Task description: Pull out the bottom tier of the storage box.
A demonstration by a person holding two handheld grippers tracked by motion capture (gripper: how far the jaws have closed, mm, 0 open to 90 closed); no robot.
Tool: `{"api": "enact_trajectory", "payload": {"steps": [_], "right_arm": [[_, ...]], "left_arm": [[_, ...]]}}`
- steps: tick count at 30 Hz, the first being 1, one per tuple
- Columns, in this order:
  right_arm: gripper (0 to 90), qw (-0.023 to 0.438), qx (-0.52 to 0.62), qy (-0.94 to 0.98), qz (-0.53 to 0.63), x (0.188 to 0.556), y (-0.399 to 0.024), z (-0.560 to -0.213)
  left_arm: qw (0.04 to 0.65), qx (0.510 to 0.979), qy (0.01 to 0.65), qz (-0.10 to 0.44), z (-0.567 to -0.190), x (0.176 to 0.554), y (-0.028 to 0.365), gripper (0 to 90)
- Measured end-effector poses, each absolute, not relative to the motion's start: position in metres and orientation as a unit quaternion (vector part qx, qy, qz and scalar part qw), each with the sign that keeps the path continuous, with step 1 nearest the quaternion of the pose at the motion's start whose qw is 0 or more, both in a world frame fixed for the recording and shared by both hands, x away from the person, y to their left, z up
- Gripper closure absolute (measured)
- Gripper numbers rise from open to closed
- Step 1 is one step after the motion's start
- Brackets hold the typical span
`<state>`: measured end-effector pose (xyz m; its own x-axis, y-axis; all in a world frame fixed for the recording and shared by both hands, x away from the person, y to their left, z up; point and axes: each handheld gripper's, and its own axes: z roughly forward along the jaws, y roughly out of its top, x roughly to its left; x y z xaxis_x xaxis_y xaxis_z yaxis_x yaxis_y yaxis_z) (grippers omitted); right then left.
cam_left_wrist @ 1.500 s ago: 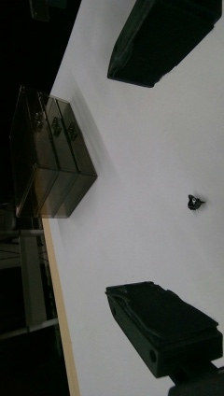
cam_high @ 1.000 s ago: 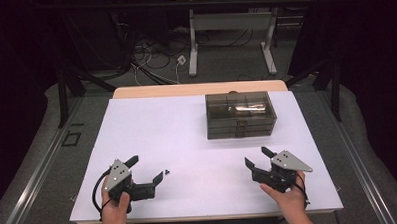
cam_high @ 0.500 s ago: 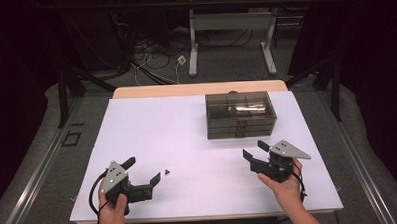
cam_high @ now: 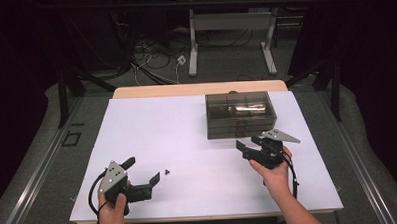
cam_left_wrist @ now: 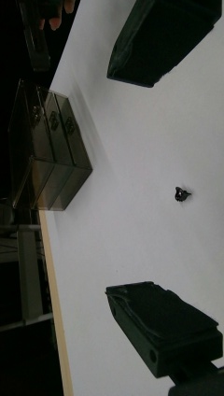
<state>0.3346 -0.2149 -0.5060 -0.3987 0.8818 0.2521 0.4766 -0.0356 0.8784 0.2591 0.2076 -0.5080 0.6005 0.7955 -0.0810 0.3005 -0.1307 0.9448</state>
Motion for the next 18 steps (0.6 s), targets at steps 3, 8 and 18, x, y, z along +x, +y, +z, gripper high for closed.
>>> {"api": "enact_trajectory", "payload": {"steps": [3, 8, 18], "right_arm": [[33.3, 0.2, 0.517, 0.658, 0.511, 0.34, -0.212, -0.51], [31.7, 0.177, 0.536, 0.638, 0.523, 0.348, -0.209, -0.514], [28.8, 0.157, 0.565, 0.61, 0.533, 0.359, -0.213, -0.517]], "left_arm": [[0.536, 0.719, 0.38, 0.228, -0.508, 0.26, 0.207, 0.4], [0.537, 0.719, 0.379, 0.227, -0.508, 0.26, 0.206, 0.4], [0.538, 0.719, 0.379, 0.224, -0.508, 0.261, 0.207, 0.4]]}}
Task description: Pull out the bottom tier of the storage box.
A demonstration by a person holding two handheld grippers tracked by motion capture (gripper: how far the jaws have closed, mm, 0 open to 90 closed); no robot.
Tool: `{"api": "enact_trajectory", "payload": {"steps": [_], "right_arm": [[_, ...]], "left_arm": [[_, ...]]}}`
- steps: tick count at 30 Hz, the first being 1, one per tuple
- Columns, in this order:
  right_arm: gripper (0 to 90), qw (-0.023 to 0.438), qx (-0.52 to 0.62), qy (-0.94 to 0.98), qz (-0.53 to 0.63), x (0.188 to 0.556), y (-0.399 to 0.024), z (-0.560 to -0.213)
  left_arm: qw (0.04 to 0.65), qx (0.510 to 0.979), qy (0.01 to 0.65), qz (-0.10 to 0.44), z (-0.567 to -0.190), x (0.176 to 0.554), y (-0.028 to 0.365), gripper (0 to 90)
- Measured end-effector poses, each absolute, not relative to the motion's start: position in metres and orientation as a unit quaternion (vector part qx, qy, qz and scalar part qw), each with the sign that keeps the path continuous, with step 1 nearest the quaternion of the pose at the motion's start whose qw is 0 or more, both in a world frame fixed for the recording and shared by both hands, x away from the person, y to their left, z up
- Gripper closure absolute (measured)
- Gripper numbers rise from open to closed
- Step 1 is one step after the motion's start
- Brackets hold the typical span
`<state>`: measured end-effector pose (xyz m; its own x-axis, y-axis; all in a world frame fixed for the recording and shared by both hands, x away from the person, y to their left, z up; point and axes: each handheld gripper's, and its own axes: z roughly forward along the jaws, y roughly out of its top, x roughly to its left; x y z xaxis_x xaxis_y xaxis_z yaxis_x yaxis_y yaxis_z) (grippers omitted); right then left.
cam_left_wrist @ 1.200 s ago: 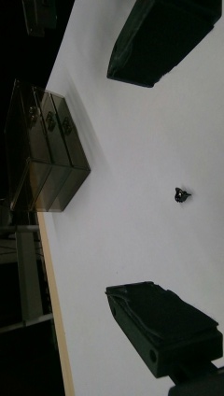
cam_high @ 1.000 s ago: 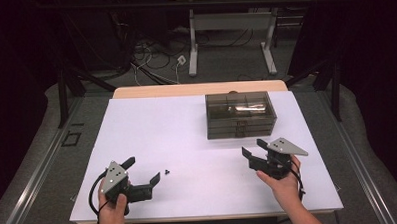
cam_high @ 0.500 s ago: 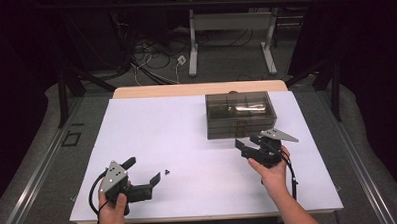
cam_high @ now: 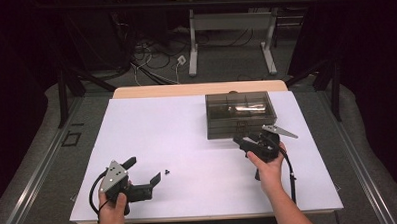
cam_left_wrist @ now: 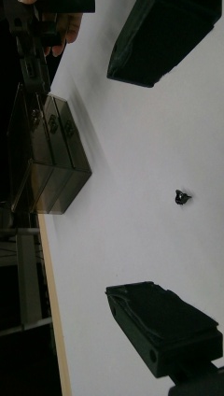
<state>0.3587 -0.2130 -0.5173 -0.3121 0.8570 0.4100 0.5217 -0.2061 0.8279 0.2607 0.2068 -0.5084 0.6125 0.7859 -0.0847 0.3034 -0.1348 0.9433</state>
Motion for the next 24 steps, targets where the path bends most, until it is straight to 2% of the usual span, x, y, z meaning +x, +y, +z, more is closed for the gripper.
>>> {"api": "enact_trajectory", "payload": {"steps": [10, 16, 20, 24], "right_arm": [[30.0, 0.135, 0.583, 0.608, 0.521, 0.366, -0.212, -0.523], [27.2, 0.117, 0.599, 0.604, 0.513, 0.374, -0.21, -0.526], [25.4, 0.084, 0.615, 0.594, 0.512, 0.378, -0.21, -0.528], [27.9, 0.073, 0.623, 0.59, 0.507, 0.382, -0.21, -0.53]], "left_arm": [[0.537, 0.722, 0.376, 0.222, -0.509, 0.262, 0.205, 0.4], [0.538, 0.722, 0.376, 0.22, -0.509, 0.262, 0.206, 0.4], [0.537, 0.723, 0.375, 0.219, -0.509, 0.262, 0.206, 0.4], [0.538, 0.724, 0.374, 0.217, -0.509, 0.262, 0.205, 0.4]]}}
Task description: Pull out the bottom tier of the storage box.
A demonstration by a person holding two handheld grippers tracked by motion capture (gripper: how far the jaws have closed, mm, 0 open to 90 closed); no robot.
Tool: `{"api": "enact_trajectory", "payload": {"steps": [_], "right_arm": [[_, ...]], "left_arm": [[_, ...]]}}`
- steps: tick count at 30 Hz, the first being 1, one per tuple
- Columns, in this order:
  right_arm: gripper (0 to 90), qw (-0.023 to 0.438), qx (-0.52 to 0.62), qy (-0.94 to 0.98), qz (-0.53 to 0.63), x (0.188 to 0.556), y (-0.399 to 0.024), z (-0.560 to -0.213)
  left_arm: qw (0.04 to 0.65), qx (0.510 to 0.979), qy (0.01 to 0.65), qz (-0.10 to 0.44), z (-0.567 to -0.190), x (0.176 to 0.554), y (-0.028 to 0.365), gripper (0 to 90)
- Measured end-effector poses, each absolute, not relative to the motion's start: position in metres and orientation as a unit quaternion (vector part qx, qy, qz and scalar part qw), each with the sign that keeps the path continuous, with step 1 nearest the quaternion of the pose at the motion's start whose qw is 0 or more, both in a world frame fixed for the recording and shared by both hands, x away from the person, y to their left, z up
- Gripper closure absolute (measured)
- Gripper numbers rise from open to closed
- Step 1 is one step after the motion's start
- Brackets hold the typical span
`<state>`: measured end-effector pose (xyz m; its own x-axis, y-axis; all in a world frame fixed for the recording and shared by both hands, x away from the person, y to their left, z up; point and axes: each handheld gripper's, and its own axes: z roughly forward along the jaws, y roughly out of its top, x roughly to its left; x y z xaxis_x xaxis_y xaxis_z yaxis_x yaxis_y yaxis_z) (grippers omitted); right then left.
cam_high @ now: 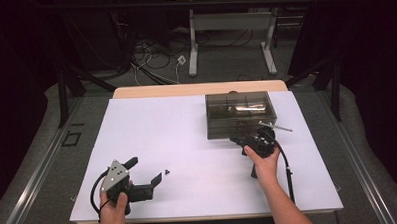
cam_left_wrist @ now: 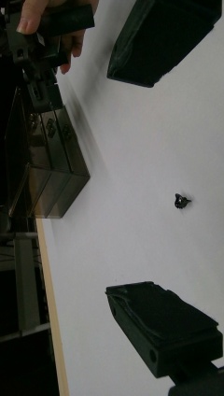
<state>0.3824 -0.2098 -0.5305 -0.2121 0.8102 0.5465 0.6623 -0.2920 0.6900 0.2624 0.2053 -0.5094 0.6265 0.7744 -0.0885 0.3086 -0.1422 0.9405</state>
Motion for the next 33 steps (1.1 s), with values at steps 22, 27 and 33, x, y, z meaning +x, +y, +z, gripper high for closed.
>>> {"api": "enact_trajectory", "payload": {"steps": [22, 27, 33], "right_arm": [[38.8, -0.006, 0.666, 0.557, 0.496, 0.401, -0.213, -0.547], [38.8, -0.014, 0.675, 0.553, 0.488, 0.405, -0.214, -0.551], [39.1, -0.019, 0.679, 0.546, 0.491, 0.408, -0.213, -0.556]], "left_arm": [[0.539, 0.726, 0.372, 0.209, -0.51, 0.263, 0.204, 0.4], [0.54, 0.725, 0.372, 0.21, -0.51, 0.263, 0.205, 0.4], [0.541, 0.725, 0.371, 0.209, -0.51, 0.263, 0.205, 0.4]]}}
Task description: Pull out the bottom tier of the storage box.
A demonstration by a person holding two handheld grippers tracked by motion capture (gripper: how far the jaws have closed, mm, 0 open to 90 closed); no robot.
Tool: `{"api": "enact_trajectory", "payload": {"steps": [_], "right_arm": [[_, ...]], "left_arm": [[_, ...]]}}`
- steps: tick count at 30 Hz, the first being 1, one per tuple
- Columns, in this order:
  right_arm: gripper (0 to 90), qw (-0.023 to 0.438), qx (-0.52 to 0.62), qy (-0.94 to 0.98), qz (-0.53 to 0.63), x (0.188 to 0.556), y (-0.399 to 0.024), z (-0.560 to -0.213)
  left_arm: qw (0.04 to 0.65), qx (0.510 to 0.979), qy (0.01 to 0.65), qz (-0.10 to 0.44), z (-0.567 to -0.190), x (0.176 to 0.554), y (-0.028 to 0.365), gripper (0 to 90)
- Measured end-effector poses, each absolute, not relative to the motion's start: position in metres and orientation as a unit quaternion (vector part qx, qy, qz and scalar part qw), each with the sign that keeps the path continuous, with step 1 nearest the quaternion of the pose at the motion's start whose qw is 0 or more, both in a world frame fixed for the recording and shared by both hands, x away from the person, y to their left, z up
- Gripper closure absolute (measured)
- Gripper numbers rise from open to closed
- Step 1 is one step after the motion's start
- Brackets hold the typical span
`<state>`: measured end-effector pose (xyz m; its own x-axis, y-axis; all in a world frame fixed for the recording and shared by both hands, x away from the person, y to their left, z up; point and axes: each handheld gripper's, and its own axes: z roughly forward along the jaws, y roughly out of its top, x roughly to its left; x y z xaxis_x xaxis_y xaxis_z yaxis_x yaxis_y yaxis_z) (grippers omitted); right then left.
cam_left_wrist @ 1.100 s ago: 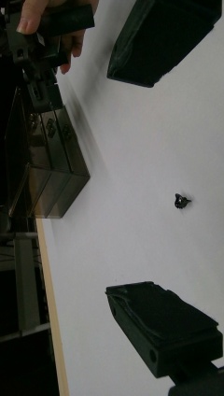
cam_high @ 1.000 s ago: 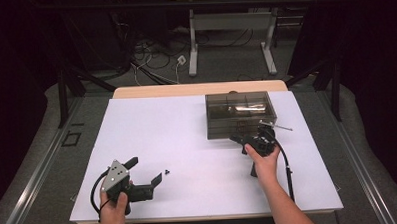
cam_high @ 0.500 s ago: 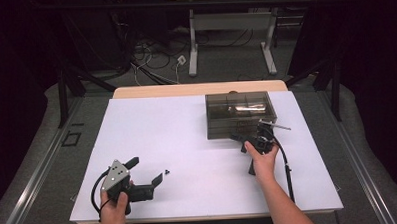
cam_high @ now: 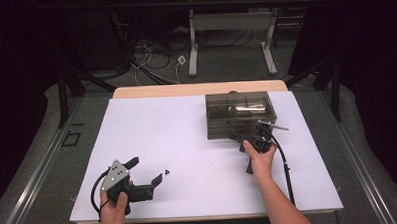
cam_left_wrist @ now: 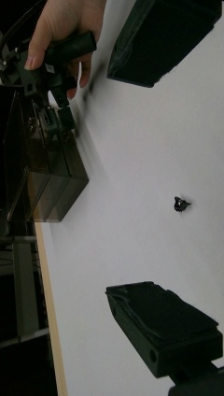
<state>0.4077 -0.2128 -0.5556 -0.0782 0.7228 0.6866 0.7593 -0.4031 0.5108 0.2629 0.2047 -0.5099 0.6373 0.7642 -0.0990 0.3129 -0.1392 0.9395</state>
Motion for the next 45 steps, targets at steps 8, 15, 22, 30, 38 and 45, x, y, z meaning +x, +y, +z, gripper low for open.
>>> {"api": "enact_trajectory", "payload": {"steps": [8, 15, 22, 30, 38, 45], "right_arm": [[40.0, 0.032, -0.69, -0.538, -0.484, 0.411, -0.21, -0.561], [40.5, 0.039, -0.691, -0.539, -0.481, 0.413, -0.21, -0.565], [41.7, 0.037, -0.695, -0.531, -0.483, 0.416, -0.209, -0.568], [44.0, 0.039, -0.698, -0.528, -0.482, 0.418, -0.209, -0.57], [47.1, 0.037, -0.702, -0.522, -0.484, 0.419, -0.209, -0.571], [50.9, 0.031, -0.71, -0.515, -0.479, 0.418, -0.207, -0.571]], "left_arm": [[0.541, 0.725, 0.371, 0.208, -0.51, 0.263, 0.205, 0.4], [0.541, 0.726, 0.37, 0.208, -0.51, 0.263, 0.205, 0.4], [0.541, 0.727, 0.369, 0.208, -0.51, 0.263, 0.204, 0.4], [0.541, 0.727, 0.368, 0.208, -0.51, 0.263, 0.204, 0.4], [0.542, 0.728, 0.367, 0.207, -0.51, 0.263, 0.204, 0.4], [0.541, 0.729, 0.366, 0.205, -0.51, 0.263, 0.204, 0.4]]}}
